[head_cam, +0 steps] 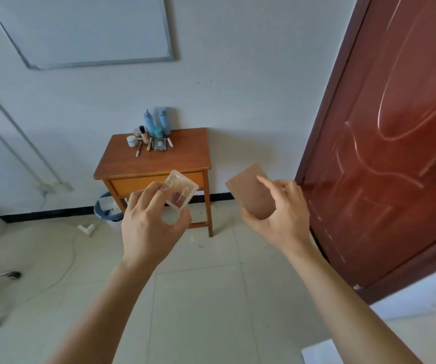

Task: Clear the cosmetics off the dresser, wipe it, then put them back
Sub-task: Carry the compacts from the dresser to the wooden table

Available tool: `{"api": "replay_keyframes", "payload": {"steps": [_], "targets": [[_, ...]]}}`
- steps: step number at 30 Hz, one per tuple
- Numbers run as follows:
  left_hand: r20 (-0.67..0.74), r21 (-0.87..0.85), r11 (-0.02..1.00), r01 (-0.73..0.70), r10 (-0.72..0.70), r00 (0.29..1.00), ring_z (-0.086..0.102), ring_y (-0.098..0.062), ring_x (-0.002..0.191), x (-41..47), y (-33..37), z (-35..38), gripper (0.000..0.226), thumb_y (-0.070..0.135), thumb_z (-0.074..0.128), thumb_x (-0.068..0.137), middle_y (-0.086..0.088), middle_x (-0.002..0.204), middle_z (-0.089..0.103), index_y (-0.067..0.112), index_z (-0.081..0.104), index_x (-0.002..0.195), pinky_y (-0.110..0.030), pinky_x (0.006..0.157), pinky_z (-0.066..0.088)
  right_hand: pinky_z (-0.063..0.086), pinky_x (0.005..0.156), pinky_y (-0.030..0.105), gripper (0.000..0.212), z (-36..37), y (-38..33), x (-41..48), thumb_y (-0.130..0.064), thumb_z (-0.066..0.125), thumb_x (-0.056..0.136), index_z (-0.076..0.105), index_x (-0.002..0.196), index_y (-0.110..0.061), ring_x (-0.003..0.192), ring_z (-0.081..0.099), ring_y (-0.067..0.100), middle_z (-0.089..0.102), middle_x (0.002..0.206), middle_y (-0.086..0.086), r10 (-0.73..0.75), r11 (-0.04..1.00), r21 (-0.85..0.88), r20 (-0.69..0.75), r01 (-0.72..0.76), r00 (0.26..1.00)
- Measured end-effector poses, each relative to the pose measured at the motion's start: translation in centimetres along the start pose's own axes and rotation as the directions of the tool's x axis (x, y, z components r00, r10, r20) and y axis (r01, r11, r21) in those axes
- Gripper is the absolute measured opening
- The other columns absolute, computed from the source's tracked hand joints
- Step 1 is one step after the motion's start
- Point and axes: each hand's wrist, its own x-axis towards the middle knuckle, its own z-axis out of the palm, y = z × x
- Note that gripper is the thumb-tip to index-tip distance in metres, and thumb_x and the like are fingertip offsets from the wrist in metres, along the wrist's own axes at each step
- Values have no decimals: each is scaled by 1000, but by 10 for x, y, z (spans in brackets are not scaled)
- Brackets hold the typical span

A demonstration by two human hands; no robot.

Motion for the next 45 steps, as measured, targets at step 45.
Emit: {"api": "replay_keyframes", "payload": {"steps": [45], "targets": [[417, 21, 957, 290, -271, 867, 49, -13, 106, 431, -508, 326, 50, 40, 79, 72, 0, 123, 57, 23, 57, 113, -20, 75, 41, 42, 71, 17, 52, 589, -26, 423, -69, 67, 73, 49, 112, -40, 103, 53, 6, 54, 122, -13, 322, 944, -190, 354, -269, 878]]}}
